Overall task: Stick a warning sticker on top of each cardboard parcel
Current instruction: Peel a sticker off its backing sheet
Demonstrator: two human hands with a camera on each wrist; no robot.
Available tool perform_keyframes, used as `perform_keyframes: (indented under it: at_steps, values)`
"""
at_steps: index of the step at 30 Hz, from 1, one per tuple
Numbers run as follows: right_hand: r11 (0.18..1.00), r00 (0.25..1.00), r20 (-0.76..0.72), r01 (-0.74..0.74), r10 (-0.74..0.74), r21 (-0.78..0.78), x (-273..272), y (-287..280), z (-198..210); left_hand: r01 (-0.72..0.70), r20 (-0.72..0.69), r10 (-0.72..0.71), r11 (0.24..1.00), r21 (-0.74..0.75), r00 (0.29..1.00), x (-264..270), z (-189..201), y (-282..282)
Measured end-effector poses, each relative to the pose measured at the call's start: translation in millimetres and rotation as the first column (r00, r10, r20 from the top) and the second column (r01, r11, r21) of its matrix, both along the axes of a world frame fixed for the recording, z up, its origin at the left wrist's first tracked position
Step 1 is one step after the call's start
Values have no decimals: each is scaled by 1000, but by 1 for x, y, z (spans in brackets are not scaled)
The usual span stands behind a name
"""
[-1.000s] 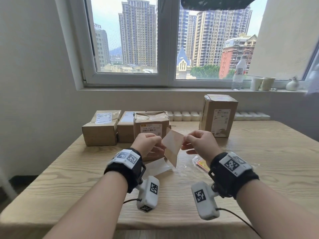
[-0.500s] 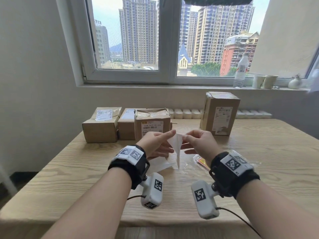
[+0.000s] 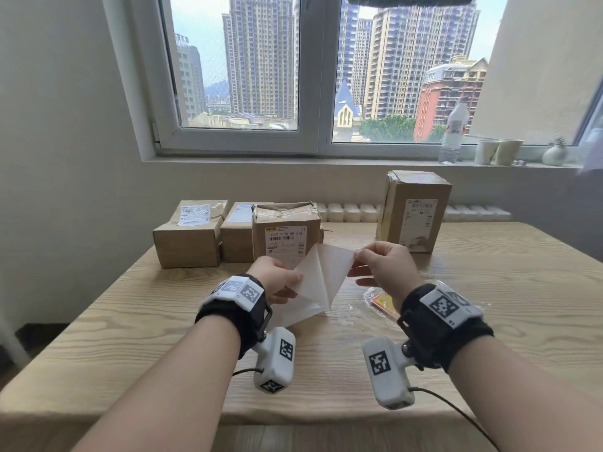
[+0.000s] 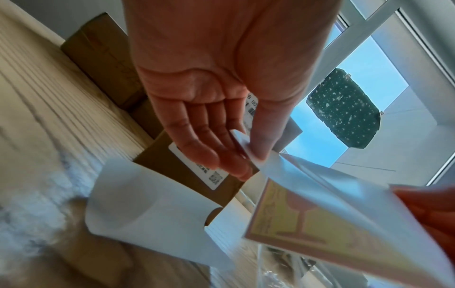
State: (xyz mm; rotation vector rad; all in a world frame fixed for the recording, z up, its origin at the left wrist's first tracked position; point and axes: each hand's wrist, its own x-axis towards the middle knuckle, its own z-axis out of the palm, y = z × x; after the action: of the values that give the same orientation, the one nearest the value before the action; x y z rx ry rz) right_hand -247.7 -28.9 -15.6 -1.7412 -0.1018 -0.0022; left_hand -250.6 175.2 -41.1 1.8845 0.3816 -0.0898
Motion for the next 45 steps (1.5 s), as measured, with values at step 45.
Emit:
perform_keyframes:
  at_steps: [45]
  values:
    - [999,997,65,50,-50,-9,4,7,5,192,278,-331,882,430,902,-6,22,-36]
